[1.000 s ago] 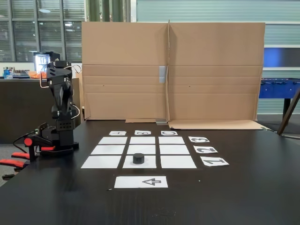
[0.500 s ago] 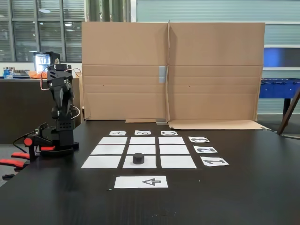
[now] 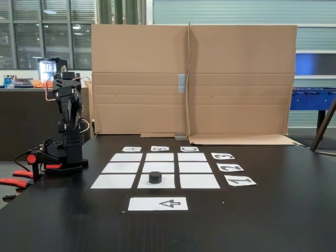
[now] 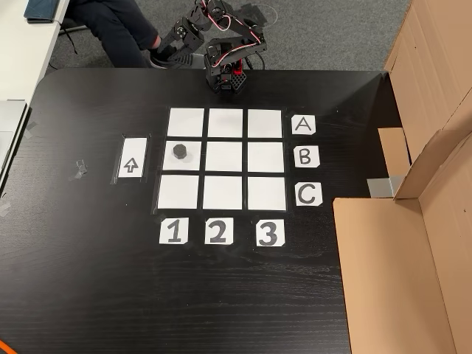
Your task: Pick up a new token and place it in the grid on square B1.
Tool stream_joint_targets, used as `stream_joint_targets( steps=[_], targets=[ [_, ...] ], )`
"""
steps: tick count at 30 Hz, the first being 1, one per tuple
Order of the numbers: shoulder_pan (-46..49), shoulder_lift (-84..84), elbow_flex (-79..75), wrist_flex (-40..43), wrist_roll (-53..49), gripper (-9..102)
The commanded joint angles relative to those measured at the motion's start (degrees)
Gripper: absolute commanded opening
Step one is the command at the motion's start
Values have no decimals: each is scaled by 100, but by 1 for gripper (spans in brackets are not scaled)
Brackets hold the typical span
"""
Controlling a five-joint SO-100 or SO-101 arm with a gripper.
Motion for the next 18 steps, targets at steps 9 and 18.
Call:
stream_joint_targets(
  steps=[9,18],
  targets=[
    [53,44,70,-62,158,11],
    [642,44,431,-237,141,11]
  ],
)
